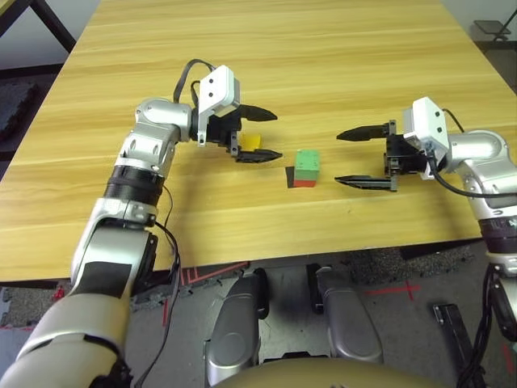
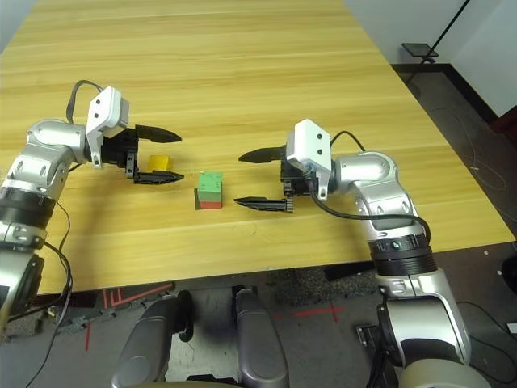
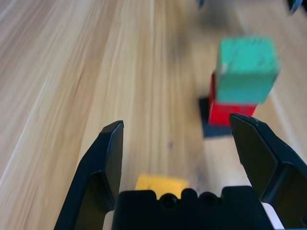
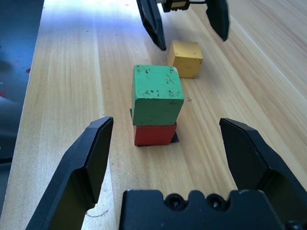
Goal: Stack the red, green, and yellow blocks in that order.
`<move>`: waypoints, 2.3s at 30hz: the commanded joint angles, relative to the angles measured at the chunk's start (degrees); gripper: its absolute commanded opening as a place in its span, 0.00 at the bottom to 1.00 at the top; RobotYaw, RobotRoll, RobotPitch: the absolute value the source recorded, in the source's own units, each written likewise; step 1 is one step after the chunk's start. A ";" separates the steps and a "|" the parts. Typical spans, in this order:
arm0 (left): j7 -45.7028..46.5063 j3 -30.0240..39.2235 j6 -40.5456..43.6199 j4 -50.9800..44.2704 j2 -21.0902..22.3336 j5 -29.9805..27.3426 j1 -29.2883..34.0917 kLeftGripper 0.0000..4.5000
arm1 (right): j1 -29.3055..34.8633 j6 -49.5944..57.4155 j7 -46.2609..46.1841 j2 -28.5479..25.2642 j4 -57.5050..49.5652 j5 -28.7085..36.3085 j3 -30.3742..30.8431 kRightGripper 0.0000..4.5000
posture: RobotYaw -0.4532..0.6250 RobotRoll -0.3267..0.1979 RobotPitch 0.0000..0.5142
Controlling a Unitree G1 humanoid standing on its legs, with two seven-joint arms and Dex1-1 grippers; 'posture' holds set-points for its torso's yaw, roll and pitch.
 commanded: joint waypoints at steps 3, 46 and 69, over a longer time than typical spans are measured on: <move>-3.57 -0.15 -11.64 13.44 1.36 4.37 -2.85 1.00 | -0.12 -0.47 0.62 -0.62 0.04 -0.31 0.20 1.00 | 0.59 0.66 0.41; -0.58 3.82 -20.18 26.85 -3.60 10.64 -6.76 1.00 | 0.03 -0.18 -0.33 -0.55 -0.47 -0.25 0.44 1.00 | 0.57 0.64 0.41; -0.13 4.83 -18.68 26.85 -4.12 11.17 -4.14 0.46 | -0.54 -0.45 -0.17 -0.37 -0.75 -0.56 0.71 1.00 | 0.57 0.62 0.39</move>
